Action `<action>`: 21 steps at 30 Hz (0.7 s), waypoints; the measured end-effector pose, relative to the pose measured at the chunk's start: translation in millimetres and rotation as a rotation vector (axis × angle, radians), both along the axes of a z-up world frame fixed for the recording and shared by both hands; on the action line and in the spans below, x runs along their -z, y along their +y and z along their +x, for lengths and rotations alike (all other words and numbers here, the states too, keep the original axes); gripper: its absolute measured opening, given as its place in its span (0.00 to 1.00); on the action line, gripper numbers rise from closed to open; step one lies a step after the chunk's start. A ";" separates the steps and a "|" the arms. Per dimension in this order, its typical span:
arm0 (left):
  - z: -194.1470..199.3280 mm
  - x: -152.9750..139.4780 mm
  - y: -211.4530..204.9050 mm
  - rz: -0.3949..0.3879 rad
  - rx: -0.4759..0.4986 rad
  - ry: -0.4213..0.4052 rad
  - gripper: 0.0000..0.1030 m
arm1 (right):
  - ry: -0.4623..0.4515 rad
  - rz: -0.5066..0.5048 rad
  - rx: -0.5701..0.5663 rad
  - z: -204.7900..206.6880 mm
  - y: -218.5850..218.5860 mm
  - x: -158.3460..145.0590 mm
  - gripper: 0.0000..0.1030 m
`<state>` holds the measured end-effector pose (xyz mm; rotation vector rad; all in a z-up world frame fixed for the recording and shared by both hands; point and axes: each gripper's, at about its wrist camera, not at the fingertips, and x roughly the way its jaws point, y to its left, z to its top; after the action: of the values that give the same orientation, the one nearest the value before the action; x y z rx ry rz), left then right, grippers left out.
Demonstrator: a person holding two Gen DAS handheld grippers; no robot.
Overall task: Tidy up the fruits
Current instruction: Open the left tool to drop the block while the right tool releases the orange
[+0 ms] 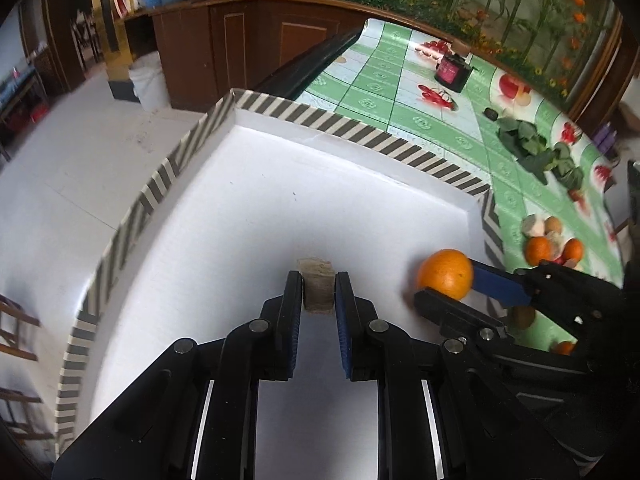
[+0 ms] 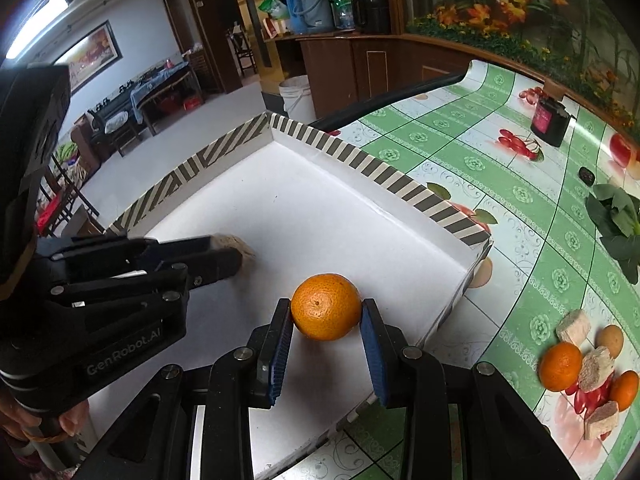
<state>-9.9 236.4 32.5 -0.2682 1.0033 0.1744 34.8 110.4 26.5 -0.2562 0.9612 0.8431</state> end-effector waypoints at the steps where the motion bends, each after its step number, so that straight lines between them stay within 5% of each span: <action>1: 0.0 0.1 0.6 -0.006 -0.003 0.001 0.18 | 0.007 0.010 0.004 1.0 -1.3 -0.2 0.32; 5: -2.2 1.9 2.3 -0.004 -0.009 0.011 0.31 | 0.011 0.039 -0.003 -1.2 -4.0 -3.6 0.38; 21: -34.7 -27.6 -25.6 0.080 0.019 -0.107 0.31 | -0.052 0.112 0.086 -33.5 -69.0 -39.5 0.39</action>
<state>-44.6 210.8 60.1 -0.1934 0.8906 0.1807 1.3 41.5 66.0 -0.1391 0.8675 0.8049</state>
